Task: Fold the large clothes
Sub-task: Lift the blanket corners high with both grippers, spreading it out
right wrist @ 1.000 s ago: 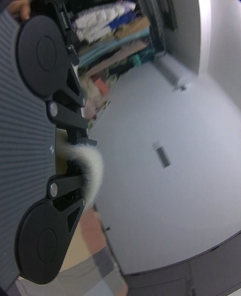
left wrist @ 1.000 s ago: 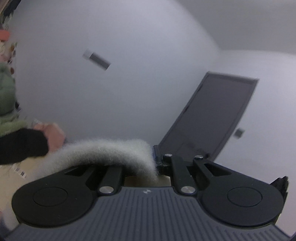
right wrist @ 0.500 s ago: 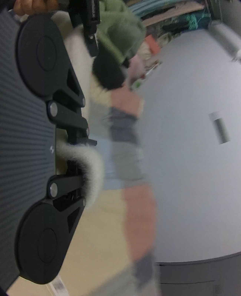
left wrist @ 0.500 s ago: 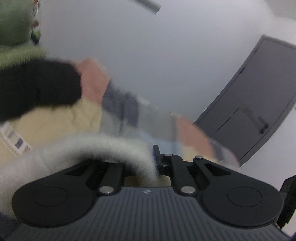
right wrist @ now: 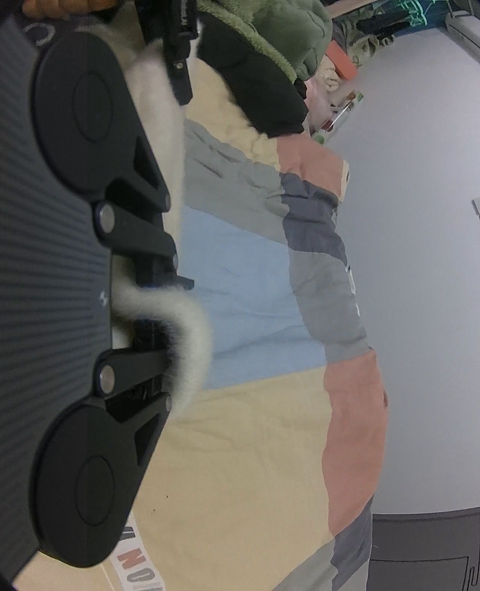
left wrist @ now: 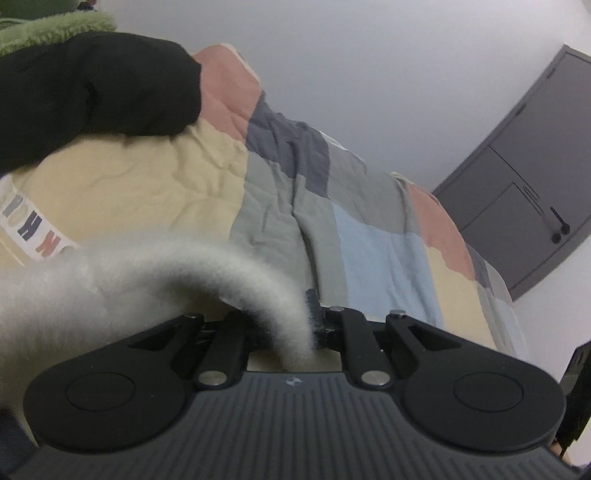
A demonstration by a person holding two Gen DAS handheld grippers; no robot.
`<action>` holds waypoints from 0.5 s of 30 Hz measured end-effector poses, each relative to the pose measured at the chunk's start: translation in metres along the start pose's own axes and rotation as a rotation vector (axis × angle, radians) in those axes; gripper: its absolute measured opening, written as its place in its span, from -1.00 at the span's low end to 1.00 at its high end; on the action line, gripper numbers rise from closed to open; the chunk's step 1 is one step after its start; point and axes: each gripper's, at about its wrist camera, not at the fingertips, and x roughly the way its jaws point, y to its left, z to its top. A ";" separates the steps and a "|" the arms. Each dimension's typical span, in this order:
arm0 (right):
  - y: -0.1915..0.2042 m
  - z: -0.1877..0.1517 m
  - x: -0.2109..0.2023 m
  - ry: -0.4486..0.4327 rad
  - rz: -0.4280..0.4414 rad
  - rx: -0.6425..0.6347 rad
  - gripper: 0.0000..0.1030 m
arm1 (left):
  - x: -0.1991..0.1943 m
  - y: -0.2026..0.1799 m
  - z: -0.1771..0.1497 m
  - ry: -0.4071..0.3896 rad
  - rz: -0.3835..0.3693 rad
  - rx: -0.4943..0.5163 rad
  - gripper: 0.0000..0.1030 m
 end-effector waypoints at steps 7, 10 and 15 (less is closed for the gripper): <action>0.019 -0.001 -0.026 -0.035 -0.007 -0.019 0.20 | -0.051 -0.017 -0.013 -0.034 -0.009 0.037 0.40; 0.028 -0.005 -0.054 -0.064 0.013 -0.020 0.21 | -0.080 -0.025 -0.020 -0.057 -0.006 0.053 0.40; 0.043 -0.027 -0.121 -0.111 0.028 -0.031 0.21 | -0.151 -0.042 -0.048 -0.112 0.005 0.080 0.40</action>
